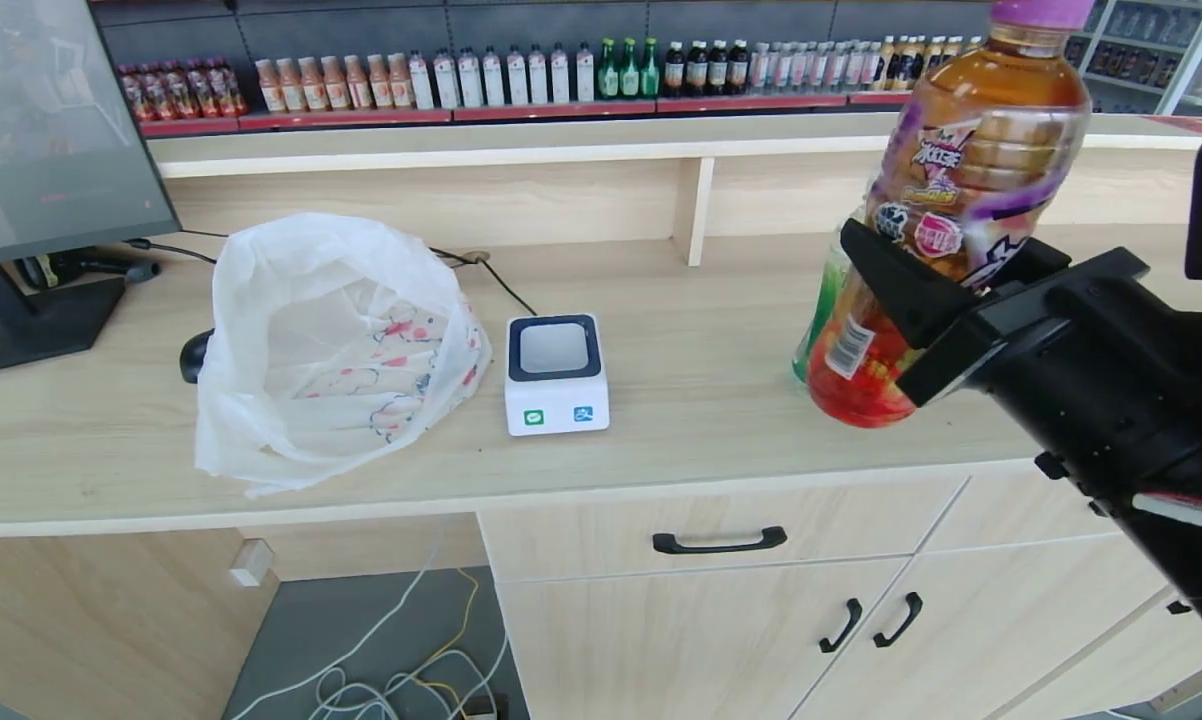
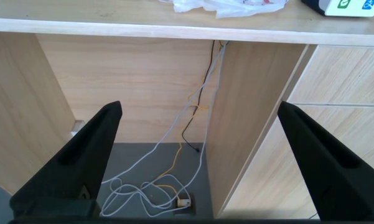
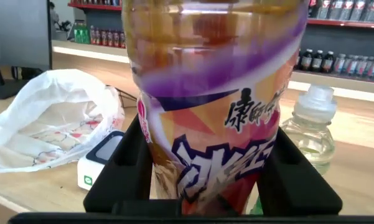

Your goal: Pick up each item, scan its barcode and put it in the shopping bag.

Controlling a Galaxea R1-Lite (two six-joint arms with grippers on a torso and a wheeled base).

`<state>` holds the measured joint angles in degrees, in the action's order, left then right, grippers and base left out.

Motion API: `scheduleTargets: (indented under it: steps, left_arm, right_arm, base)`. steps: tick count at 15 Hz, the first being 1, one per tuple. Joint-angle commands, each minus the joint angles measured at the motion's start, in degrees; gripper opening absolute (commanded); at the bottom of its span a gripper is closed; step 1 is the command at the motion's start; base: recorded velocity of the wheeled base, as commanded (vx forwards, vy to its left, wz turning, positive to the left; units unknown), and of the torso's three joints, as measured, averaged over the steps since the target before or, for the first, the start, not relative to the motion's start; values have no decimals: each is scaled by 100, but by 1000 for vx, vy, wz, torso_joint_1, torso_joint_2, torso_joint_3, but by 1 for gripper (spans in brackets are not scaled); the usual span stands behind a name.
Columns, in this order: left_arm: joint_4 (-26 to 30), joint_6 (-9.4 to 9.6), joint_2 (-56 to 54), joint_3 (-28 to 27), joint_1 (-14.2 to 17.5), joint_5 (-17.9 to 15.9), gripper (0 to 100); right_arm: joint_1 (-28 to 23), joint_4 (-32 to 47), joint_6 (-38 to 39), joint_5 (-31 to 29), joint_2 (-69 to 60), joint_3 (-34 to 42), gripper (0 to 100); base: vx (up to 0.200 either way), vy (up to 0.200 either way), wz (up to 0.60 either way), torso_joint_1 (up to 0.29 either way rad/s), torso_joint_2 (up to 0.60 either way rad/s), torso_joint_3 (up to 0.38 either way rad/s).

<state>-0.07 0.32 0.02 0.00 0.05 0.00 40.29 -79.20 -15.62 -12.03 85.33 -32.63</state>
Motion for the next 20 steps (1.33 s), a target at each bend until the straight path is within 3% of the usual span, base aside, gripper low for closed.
scheduleTargets:
  steps: [1,7,17,20]
  left_arm:
    - [-1,3,-2,0,4,0,100]
    - [-1,-23,-2,0,4,9,100]
    - [-1,-32,-2,0,4,9,100]
    - [-1,-23,-2,0,4,9,100]
  right_arm:
    - [-4,-25,-64,-1,-193,328,0]
    - [-118,-403,296,-62,-193,1163,0]
    - [-425,-702,691,-54,-78,1040,0]
    - [-425,-728,700,-27,-105,1057,0]
  base:
    - [0,0,0,0,0,0]
    - [0,0,0,0,0,0]
    - [0,0,0,0,0,0]
    - [0,200,0,-1,2,4]
